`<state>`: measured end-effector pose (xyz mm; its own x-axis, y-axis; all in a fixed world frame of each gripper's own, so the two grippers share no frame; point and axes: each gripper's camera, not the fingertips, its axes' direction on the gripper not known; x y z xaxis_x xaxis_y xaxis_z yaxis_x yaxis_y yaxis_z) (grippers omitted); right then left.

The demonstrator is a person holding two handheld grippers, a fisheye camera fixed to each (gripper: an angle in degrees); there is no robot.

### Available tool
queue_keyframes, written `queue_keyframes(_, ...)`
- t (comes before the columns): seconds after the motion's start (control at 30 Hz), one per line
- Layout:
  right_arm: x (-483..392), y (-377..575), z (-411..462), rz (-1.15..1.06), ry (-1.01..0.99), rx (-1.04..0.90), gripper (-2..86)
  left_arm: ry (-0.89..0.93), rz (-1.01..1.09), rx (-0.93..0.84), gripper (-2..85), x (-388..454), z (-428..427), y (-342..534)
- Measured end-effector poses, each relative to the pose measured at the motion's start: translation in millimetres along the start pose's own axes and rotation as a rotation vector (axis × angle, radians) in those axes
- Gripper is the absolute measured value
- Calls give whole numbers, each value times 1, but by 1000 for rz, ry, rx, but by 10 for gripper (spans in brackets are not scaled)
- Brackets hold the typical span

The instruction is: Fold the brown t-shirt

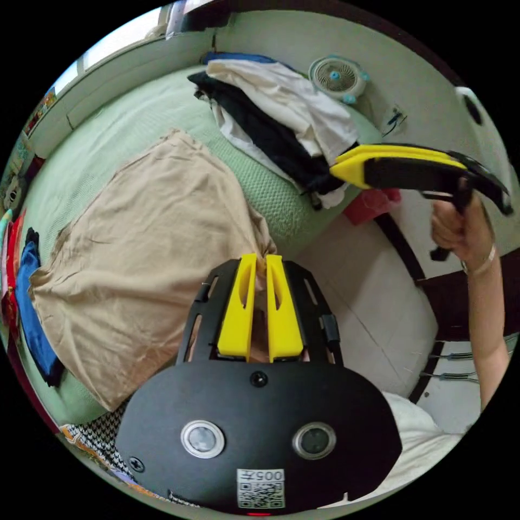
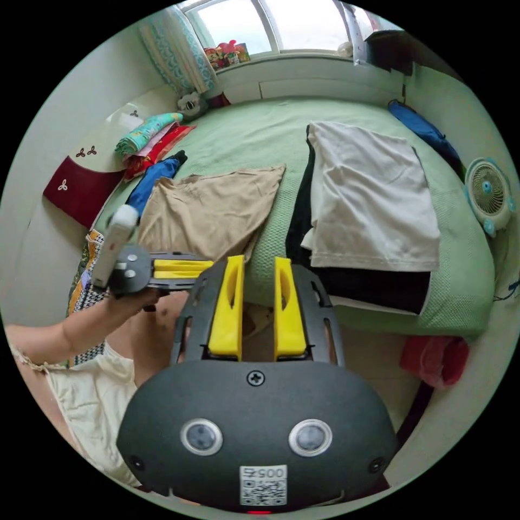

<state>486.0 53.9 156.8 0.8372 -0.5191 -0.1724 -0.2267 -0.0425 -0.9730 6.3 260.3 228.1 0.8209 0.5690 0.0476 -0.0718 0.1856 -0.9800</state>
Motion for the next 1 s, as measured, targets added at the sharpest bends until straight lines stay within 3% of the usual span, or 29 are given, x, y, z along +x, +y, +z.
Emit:
queue_keyframes(0.27, 43, -118, 71, 122, -297, -194, 135, 37, -18, 84, 48, -24, -39, 33)
queue_keyframes(0.47, 69, -171, 125, 256, -325, -301, 132, 84, -38, 108, 47, -39, -40, 50)
queue_keyframes(0.87, 75, -214, 147, 358, -386, -167, 5, 164, -16, 179, 47, -60, -57, 78)
queue_keyframes(1.0, 60, -238, 110, 285, -271, -141, -6, 219, 7, 230, 45, -59, -69, 74)
